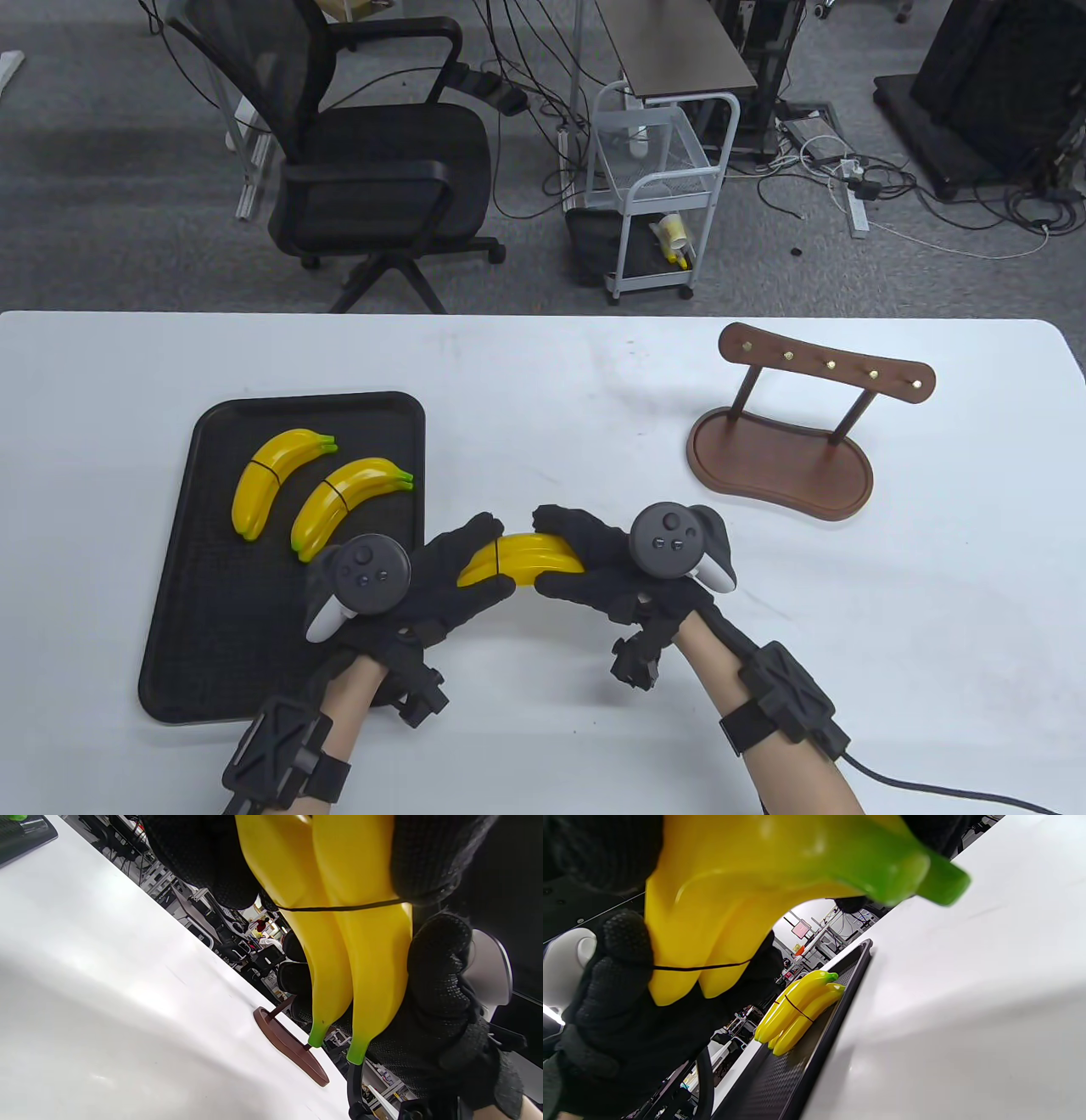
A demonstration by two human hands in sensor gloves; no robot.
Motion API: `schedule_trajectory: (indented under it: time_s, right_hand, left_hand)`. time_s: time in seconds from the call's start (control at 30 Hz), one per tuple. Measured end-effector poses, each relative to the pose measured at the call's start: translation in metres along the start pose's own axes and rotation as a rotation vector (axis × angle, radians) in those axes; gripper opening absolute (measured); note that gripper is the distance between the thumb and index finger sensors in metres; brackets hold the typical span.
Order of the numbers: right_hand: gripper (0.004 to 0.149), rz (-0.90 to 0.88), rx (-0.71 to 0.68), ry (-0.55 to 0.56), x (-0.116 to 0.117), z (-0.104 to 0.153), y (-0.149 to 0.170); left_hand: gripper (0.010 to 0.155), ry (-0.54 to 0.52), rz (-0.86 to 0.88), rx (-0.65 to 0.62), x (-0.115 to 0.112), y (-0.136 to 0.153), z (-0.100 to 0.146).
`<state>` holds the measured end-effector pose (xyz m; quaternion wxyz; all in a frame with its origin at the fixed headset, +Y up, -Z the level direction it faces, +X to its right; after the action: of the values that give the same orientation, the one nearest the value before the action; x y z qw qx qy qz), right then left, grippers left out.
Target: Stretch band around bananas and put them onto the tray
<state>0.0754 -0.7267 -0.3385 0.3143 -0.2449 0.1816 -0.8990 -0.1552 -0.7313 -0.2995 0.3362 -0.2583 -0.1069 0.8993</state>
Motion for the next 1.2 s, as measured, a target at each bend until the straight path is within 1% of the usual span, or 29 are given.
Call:
schedule_trajectory:
  time_s: [0.23, 0.33, 0.57, 0.8, 0.93, 1.2]
  right_hand:
    - [0.084, 0.046, -0.020, 0.056, 0.000, 0.001, -0.002]
    - [0.083, 0.067, -0.035, 0.068, 0.000, 0.001, -0.004]
    - [0.082, 0.156, -0.089, 0.104, 0.001, 0.003, -0.015]
    - [0.082, 0.197, -0.108, 0.084, 0.008, 0.003, -0.016]
    - [0.081, 0.186, -0.107, 0.062, 0.011, 0.003, -0.015]
    - [0.082, 0.183, -0.108, 0.062, 0.012, 0.003, -0.015]
  left_hand:
    - [0.077, 0.033, -0.018, 0.014, -0.005, 0.002, -0.002]
    - [0.077, 0.049, -0.052, 0.017, -0.006, 0.001, -0.002]
    - [0.079, 0.039, -0.140, 0.020, -0.007, -0.004, -0.001]
    - [0.080, 0.058, -0.206, 0.022, -0.013, -0.007, -0.003]
    - [0.080, 0.068, -0.209, 0.019, -0.015, -0.006, -0.003]
    - [0.079, 0.084, -0.187, 0.009, -0.017, -0.007, -0.003]
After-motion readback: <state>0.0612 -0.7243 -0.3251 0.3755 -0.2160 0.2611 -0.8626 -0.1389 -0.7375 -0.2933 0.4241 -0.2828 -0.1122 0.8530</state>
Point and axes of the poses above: the tracker on the back of each hand, its own y axis roughly to the little-finger side, its own z axis roughly from the fingertips to the wrist, x = y × z, the point moved 3 cm from there along -z, roughly from the wrist to the fingertips, and after that the axes turned 6 degrees about y, right-handed, at the moved point
